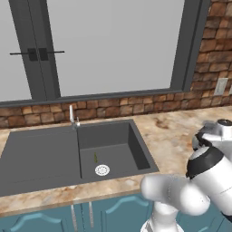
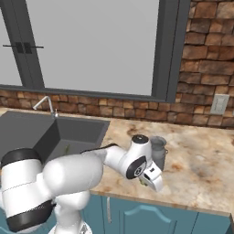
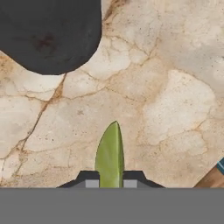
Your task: Pick up all produce items and place them in the sink. Turn on the sink faucet to wash them. Then turn the sink off and put them in the tray.
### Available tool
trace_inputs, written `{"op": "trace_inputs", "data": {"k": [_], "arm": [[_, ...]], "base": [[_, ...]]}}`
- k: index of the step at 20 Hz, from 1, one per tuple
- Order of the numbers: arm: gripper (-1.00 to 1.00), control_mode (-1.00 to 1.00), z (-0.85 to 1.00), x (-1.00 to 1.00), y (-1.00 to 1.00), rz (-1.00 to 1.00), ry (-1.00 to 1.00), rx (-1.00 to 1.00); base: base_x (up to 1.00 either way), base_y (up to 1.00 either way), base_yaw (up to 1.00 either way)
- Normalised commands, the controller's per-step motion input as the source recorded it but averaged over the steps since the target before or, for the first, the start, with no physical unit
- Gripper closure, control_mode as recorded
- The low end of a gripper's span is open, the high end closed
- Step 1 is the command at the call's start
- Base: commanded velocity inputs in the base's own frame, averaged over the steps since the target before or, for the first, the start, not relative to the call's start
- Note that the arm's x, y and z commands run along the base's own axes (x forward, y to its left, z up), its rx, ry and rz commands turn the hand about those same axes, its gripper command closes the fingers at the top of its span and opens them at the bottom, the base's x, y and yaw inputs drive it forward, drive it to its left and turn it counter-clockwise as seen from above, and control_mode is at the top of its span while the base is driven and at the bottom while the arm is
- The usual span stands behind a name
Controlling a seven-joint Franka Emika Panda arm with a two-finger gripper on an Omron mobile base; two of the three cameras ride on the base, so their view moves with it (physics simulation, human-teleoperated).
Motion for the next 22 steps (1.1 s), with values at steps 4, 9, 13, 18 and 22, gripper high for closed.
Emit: {"op": "trace_inputs", "data": {"k": [4,9,13,18,22], "arm": [[1.00,-1.00,0.94,-0.40,0.66,0.00,-0.11,0.00],[1.00,-1.00,0.86,-0.05,0.83,0.04,-0.03,-0.01],[1.00,-1.00,0.61,0.06,0.96,0.10,0.00,0.00],[1.00,-1.00,0.40,0.38,0.82,0.14,0.00,0.00],[1.00,-1.00,0.19,0.57,0.86,0.17,0.06,0.00]], "base": [[0.00,0.00,0.00],[0.00,0.00,0.00],[0.00,0.00,0.00],[0.00,0.00,0.00],[0.00,0.00,0.00]]}}
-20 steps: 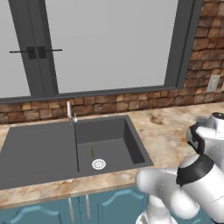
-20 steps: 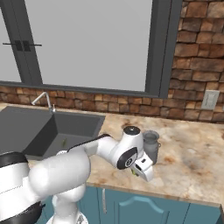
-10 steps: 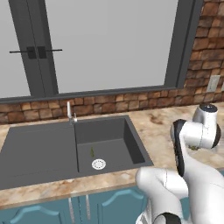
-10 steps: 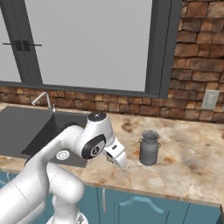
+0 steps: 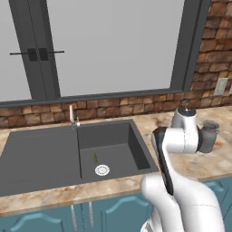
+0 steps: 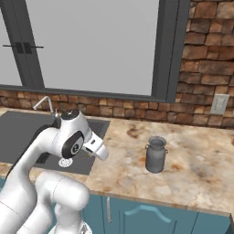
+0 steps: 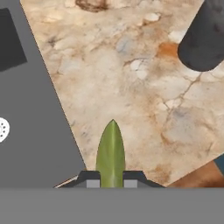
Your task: Pick up all produce items and place them in the sink. Turn on the sink faucet to wash them. Then turn the sink off and put them in the tray.
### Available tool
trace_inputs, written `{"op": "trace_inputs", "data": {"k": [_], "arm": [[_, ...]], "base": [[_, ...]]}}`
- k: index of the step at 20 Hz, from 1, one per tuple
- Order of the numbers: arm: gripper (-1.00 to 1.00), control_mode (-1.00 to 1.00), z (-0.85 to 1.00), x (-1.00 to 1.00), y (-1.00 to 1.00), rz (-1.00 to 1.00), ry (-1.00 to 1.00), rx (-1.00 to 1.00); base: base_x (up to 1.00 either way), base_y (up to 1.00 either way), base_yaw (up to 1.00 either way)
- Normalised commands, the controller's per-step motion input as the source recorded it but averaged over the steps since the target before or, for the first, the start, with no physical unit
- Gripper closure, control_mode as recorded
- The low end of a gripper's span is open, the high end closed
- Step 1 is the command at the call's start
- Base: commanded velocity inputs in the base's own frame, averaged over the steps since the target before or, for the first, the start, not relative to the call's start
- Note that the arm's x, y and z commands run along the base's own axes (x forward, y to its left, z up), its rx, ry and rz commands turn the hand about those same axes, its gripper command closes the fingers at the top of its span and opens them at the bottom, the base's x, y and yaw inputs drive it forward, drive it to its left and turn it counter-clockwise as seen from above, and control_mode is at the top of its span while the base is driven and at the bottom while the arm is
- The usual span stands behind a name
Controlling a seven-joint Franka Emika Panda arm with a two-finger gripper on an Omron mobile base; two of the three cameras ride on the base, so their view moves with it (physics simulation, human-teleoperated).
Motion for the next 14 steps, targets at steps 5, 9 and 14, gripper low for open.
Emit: {"op": "trace_inputs", "data": {"k": [5,9,14], "arm": [[1.00,-1.00,0.03,0.51,0.76,0.17,0.08,0.00],[1.00,-1.00,0.00,0.61,0.66,0.16,0.11,0.00],[1.00,-1.00,0.00,0.66,0.53,0.13,0.16,0.00]], "base": [[0.00,0.00,0.00],[0.00,0.00,0.00],[0.00,0.00,0.00]]}}
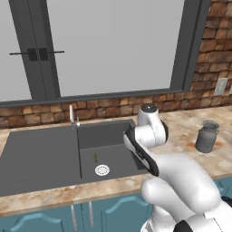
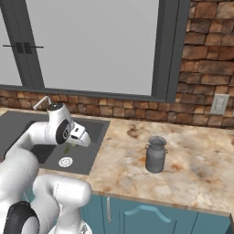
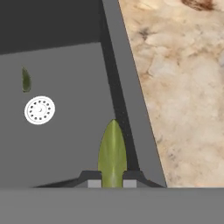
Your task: Pick up all produce items and place them in the sink. Turn on the sink faucet to wash them. Then turn the sink off and put them in the tray.
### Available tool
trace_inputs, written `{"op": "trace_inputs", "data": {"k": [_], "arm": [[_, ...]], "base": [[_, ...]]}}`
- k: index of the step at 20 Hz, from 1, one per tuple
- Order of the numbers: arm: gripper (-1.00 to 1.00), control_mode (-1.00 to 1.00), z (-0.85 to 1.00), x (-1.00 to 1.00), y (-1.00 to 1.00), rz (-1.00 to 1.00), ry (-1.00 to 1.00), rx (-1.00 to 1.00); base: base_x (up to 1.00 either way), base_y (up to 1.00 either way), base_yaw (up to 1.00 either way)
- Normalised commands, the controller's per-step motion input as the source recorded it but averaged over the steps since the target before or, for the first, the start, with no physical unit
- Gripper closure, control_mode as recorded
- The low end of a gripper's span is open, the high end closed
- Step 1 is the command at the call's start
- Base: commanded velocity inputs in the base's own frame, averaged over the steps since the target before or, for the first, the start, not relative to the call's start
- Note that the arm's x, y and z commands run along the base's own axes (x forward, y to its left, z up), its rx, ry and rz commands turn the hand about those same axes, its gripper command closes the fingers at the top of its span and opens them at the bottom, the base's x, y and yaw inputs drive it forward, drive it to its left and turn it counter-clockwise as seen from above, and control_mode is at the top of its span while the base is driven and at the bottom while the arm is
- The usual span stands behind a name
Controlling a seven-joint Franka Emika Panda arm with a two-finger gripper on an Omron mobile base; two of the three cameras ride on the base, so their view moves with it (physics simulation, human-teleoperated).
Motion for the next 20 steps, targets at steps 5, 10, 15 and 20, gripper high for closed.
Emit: {"op": "trace_inputs", "data": {"k": [5,10,15,20], "arm": [[1.00,-1.00,-0.08,0.47,0.28,0.09,0.11,0.00],[1.00,-1.00,-0.39,0.25,0.21,0.06,0.06,0.00],[1.00,-1.00,-0.57,0.14,0.12,0.05,0.05,0.00],[1.00,-1.00,-0.58,0.20,0.15,0.05,0.04,0.00]], "base": [[0.00,0.00,0.00],[0.00,0.00,0.00],[0.00,0.00,0.00],[0.00,0.00,0.00]]}}
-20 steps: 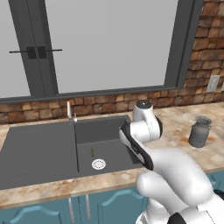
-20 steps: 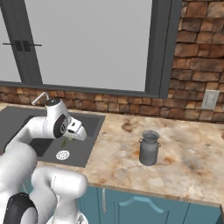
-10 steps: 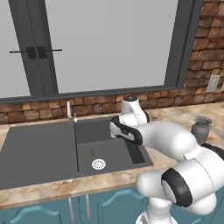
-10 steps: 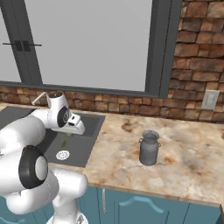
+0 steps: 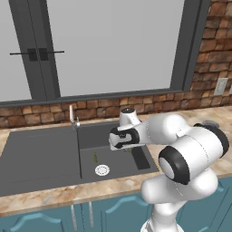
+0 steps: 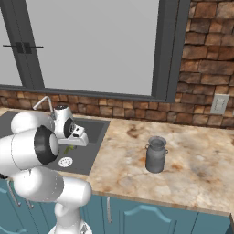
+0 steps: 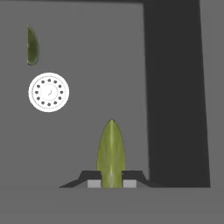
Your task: Pick up all produce items and place them in the sink. Turn on the sink faucet to wash them. Then turn the sink off and put them in the tray.
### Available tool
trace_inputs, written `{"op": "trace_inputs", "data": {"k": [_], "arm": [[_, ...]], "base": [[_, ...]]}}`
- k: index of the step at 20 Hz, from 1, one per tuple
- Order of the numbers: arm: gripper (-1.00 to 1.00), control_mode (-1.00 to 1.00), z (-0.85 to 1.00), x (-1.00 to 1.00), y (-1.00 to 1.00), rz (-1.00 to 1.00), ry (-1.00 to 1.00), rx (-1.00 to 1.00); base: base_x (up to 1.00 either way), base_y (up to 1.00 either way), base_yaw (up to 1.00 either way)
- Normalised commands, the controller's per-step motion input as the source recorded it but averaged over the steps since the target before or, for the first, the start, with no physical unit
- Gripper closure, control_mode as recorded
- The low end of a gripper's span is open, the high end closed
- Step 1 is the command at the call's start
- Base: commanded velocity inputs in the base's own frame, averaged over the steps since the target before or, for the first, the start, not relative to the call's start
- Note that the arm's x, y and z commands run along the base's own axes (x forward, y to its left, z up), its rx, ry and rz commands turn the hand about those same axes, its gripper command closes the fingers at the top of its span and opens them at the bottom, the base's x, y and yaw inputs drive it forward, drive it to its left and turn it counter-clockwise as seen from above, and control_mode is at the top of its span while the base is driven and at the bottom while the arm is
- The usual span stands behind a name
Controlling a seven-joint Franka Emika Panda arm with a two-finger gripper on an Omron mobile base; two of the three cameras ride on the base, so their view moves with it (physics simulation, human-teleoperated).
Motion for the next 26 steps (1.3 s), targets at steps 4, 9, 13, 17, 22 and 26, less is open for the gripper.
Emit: {"op": "trace_inputs", "data": {"k": [4,9,13,17,22,26], "arm": [[1.00,-1.00,-0.48,0.12,0.16,0.05,0.00,0.00],[1.00,-1.00,-0.40,0.17,0.10,0.05,0.00,0.02],[1.00,-1.00,-0.42,0.28,0.13,0.05,0.00,0.03],[1.00,-1.00,-0.41,0.38,0.18,0.05,0.00,0.04],[1.00,-1.00,-0.28,0.45,0.27,0.04,0.00,0.03],[1.00,-1.00,-0.29,0.47,0.29,0.02,0.00,0.00]], "base": [[0.00,0.00,0.00],[0.00,0.00,0.00],[0.00,0.00,0.00],[0.00,0.00,0.00],[0.00,0.00,0.00],[0.00,0.00,0.00]]}}
